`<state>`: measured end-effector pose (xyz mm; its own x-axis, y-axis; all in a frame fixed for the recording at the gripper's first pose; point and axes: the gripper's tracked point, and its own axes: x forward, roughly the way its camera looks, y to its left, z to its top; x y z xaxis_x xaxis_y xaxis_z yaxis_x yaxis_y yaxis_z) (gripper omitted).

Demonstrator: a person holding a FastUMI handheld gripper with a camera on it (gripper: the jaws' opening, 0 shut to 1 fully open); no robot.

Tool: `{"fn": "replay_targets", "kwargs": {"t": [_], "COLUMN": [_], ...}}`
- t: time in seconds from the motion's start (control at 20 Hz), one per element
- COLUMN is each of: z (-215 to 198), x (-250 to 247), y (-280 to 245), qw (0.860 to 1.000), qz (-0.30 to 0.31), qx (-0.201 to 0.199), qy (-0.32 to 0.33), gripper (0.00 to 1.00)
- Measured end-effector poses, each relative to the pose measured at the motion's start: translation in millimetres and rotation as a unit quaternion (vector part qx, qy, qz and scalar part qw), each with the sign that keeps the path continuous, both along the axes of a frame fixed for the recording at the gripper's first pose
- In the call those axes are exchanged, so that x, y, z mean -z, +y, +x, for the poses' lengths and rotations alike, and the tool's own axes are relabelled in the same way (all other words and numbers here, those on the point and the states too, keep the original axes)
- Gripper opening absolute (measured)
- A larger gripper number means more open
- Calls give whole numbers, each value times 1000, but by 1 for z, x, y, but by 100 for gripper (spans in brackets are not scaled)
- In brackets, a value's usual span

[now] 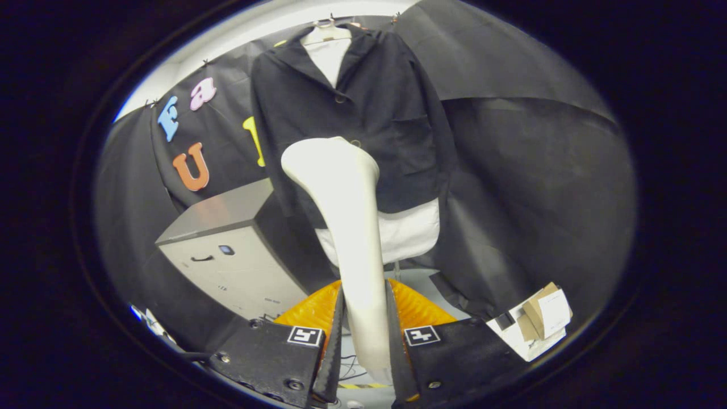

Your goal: Iron the clothes twice with a garment steamer, once on the left side and once on the right side.

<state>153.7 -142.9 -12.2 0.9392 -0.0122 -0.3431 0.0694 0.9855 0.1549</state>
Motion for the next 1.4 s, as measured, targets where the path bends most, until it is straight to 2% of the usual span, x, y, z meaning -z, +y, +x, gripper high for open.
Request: {"fn": "replay_targets", "kwargs": {"t": [0.3, 0.55, 0.75, 1.1, 1.4], "z": [-96, -136, -154, -166, -174], "x": [9, 12, 16, 25, 28], "y": [97, 142, 162, 183, 189], "qw": [999, 997, 994, 993, 992], "qz": [-24, -53, -82, -91, -99], "qx": [-7, -22, -32, -54, -54], "qy": [-26, -48, -61, -53, -53], "gripper": [39, 39, 39, 39, 39]}}
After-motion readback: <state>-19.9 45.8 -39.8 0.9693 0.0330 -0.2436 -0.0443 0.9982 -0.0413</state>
